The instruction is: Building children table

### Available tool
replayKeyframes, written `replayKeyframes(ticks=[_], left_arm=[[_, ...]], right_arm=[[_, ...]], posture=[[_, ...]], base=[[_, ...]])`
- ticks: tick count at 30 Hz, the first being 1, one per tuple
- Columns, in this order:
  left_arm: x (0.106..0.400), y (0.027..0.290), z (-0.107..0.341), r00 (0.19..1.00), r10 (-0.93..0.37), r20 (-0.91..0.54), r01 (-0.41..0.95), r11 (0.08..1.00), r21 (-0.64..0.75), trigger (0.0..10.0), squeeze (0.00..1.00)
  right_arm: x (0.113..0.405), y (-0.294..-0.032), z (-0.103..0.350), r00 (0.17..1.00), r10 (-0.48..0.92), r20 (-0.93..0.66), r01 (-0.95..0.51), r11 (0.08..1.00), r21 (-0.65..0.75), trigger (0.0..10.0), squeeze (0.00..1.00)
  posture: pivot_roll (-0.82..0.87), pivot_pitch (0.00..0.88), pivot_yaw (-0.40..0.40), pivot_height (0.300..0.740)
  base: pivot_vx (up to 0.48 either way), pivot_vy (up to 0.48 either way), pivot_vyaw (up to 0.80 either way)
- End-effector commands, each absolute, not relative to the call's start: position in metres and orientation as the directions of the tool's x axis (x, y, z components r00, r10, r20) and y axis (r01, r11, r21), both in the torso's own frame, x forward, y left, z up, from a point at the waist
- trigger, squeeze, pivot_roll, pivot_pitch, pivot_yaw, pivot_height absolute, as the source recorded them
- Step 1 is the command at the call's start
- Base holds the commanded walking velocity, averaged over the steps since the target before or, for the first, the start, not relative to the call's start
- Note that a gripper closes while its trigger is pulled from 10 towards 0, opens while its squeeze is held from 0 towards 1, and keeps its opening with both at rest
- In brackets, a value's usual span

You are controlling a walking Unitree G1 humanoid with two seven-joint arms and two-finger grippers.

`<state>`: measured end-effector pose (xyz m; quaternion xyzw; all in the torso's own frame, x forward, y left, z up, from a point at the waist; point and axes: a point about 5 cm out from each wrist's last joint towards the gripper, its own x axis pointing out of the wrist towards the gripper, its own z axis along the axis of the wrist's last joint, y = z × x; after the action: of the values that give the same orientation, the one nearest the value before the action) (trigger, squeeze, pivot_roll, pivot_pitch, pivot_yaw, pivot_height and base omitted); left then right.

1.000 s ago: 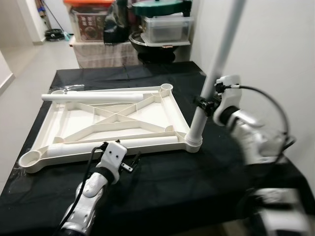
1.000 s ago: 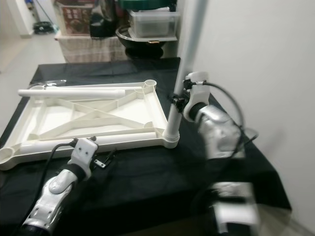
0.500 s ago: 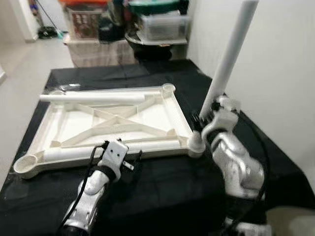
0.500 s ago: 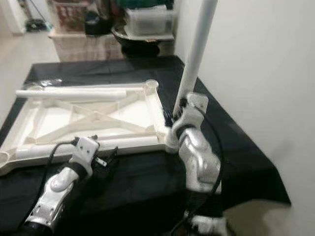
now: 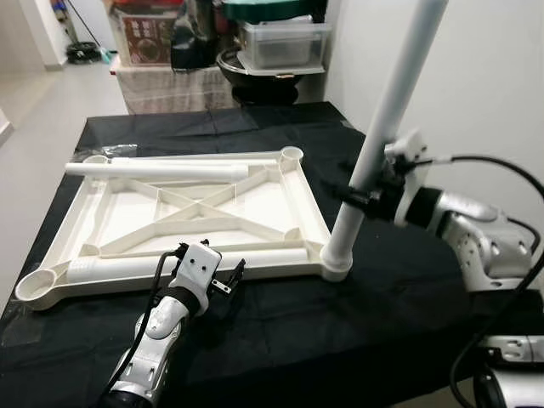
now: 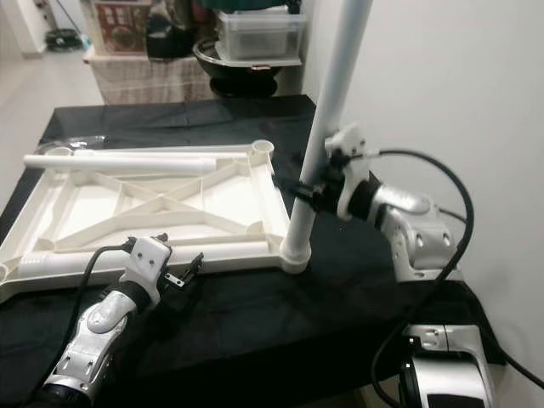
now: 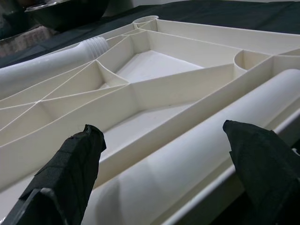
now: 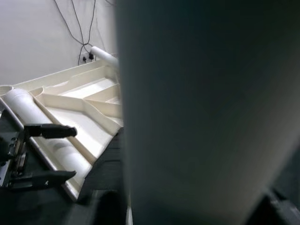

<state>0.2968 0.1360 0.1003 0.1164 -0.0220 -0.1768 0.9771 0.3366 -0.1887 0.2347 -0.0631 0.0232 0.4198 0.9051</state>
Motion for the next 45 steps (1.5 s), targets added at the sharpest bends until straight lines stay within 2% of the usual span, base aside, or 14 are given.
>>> replayKeyframes(ticks=[1, 5, 8, 14, 19, 20, 21, 26, 27, 29, 30, 43, 44, 45], left_arm=[[0.295, 0.137, 0.094, 0.940, -0.341, -0.029, 0.338, 0.913, 0.229, 10.0, 0.00], [0.295, 0.137, 0.094, 0.939, -0.342, -0.029, 0.339, 0.913, 0.228, 10.0, 0.00], [0.294, 0.138, 0.093, 0.938, -0.346, -0.032, 0.343, 0.911, 0.230, 10.0, 0.00], [0.296, 0.135, 0.094, 0.935, -0.353, -0.032, 0.351, 0.908, 0.229, 10.0, 0.00], [0.296, 0.133, 0.094, 0.932, -0.360, -0.031, 0.357, 0.906, 0.227, 10.0, 0.00], [0.296, 0.133, 0.094, 0.932, -0.362, -0.031, 0.359, 0.905, 0.227, 10.0, 0.00], [0.296, 0.134, 0.094, 0.932, -0.361, -0.033, 0.359, 0.905, 0.228, 10.0, 0.00], [0.297, 0.137, 0.094, 0.934, -0.357, -0.035, 0.355, 0.906, 0.231, 10.0, 0.00], [0.297, 0.137, 0.094, 0.934, -0.355, -0.034, 0.353, 0.907, 0.232, 10.0, 0.00], [0.297, 0.137, 0.094, 0.934, -0.355, -0.034, 0.353, 0.907, 0.232, 10.0, 0.00], [0.296, 0.135, 0.093, 0.935, -0.354, -0.032, 0.351, 0.908, 0.229, 10.0, 0.00], [0.300, 0.133, 0.096, 0.933, -0.360, -0.024, 0.355, 0.906, 0.232, 10.0, 0.00], [0.300, 0.134, 0.096, 0.933, -0.360, -0.024, 0.355, 0.906, 0.232, 10.0, 0.00], [0.299, 0.133, 0.096, 0.932, -0.361, -0.024, 0.356, 0.905, 0.233, 10.0, 0.00]], right_arm=[[0.334, -0.172, 0.219, 0.567, 0.810, -0.153, -0.823, 0.563, -0.071, 0.0, 0.00], [0.345, -0.170, 0.216, 0.681, 0.719, -0.141, -0.731, 0.677, -0.084, 0.0, 0.00], [0.366, -0.182, 0.206, 0.973, 0.193, -0.129, -0.196, 0.980, -0.012, 0.0, 0.00], [0.343, -0.170, 0.182, 0.972, -0.160, -0.173, 0.182, 0.976, 0.122, 0.0, 0.00], [0.329, -0.132, 0.176, 0.980, -0.054, -0.194, 0.088, 0.981, 0.172, 0.0, 0.00], [0.329, -0.124, 0.181, 0.984, 0.006, -0.178, 0.026, 0.984, 0.174, 8.7, 0.00], [0.331, -0.121, 0.190, 0.989, 0.055, -0.136, -0.030, 0.984, 0.176, 10.0, 0.00], [0.335, -0.128, 0.216, 0.996, 0.082, 0.020, -0.084, 0.975, 0.206, 10.0, 0.00], [0.339, -0.138, 0.227, 0.993, 0.098, 0.072, -0.111, 0.974, 0.195, 10.0, 1.00], [0.339, -0.138, 0.227, 0.993, 0.098, 0.072, -0.111, 0.974, 0.195, 10.0, 1.00], [0.355, -0.175, 0.253, 0.975, 0.165, 0.148, -0.188, 0.969, 0.162, 10.0, 0.00], [0.341, -0.203, 0.241, 0.732, 0.678, -0.062, -0.675, 0.711, -0.196, 8.7, 0.00], [0.342, -0.201, 0.237, 0.720, 0.689, -0.081, -0.689, 0.699, -0.192, 0.9, 0.00], [0.342, -0.197, 0.233, 0.702, 0.707, -0.088, -0.710, 0.684, -0.169, 0.0, 0.00]], posture=[[-0.01, 0.000, -0.070, 0.740], [-0.01, 0.000, -0.066, 0.740], [-0.02, 0.000, -0.055, 0.740], [-0.02, 0.000, -0.046, 0.740], [-0.02, 0.000, -0.042, 0.740], [-0.02, 0.000, -0.043, 0.740], [-0.03, 0.000, -0.043, 0.740], [-0.03, 0.000, -0.043, 0.740], [-0.03, 0.000, -0.043, 0.740], [-0.03, 0.000, -0.043, 0.740], [-0.03, 0.000, -0.052, 0.740], [-0.02, 0.000, -0.051, 0.740], [-0.02, 0.000, -0.051, 0.740], [-0.02, 0.000, -0.051, 0.740]], base=[[0.000, 0.000, 0.00], [0.000, 0.000, 0.00], [0.000, 0.000, 0.00], [0.000, 0.000, 0.00], [0.000, 0.000, 0.00], [0.000, 0.000, 0.00], [0.000, 0.000, 0.00], [0.000, 0.000, 0.00], [0.000, 0.000, 0.00], [0.000, 0.000, 0.00], [0.000, 0.000, 0.00], [0.000, 0.000, 0.00], [0.000, 0.000, 0.00], [0.000, 0.000, 0.00]])
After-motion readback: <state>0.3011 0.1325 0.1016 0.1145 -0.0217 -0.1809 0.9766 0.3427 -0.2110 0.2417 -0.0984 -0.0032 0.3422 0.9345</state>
